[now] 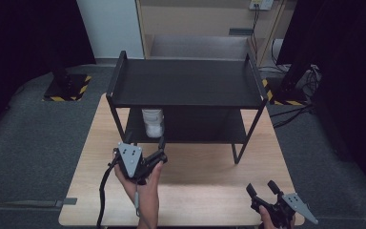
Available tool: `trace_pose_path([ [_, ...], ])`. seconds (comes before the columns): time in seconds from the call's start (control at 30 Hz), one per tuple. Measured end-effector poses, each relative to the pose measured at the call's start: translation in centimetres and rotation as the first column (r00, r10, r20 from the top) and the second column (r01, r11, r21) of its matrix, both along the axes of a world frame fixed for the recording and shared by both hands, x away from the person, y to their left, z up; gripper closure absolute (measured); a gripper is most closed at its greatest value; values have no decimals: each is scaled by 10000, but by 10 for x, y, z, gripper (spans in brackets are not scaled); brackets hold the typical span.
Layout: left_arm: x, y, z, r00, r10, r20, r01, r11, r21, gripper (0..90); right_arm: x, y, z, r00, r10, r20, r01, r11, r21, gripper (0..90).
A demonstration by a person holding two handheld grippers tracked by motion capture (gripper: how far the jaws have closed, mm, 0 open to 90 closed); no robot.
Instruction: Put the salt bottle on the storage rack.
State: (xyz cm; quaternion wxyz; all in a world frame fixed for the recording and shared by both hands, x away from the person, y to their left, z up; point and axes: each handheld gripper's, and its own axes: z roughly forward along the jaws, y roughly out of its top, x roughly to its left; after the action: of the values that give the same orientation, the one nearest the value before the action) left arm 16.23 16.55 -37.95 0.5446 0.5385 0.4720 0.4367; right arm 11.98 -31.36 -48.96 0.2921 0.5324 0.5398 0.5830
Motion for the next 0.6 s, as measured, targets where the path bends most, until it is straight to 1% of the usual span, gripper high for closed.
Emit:
trace_pose_path([
  [0.23,-25,16,-22,9986,-351,-385,350,9994,-27,57,-2,8,3,9998,194,32,-194,9998,-65,62],
  [0.33,-34,22,-33,9978,-400,-532,398,9992,-41,57,-3,10,4,9997,230,31,-230,9997,-107,62],
  [0.43,-40,29,-42,9964,-391,-752,387,9992,-61,56,-6,13,4,9997,220,73,-219,9997,-127,62],
  [0.5,-42,34,-47,9960,-348,-829,337,9993,-144,56,-10,15,3,9998,156,102,-155,9998,-113,62],
  [0.6,-46,40,-53,9957,-281,-880,268,9995,-156,56,-12,16,4,9999,119,123,-118,9999,-119,63],
])
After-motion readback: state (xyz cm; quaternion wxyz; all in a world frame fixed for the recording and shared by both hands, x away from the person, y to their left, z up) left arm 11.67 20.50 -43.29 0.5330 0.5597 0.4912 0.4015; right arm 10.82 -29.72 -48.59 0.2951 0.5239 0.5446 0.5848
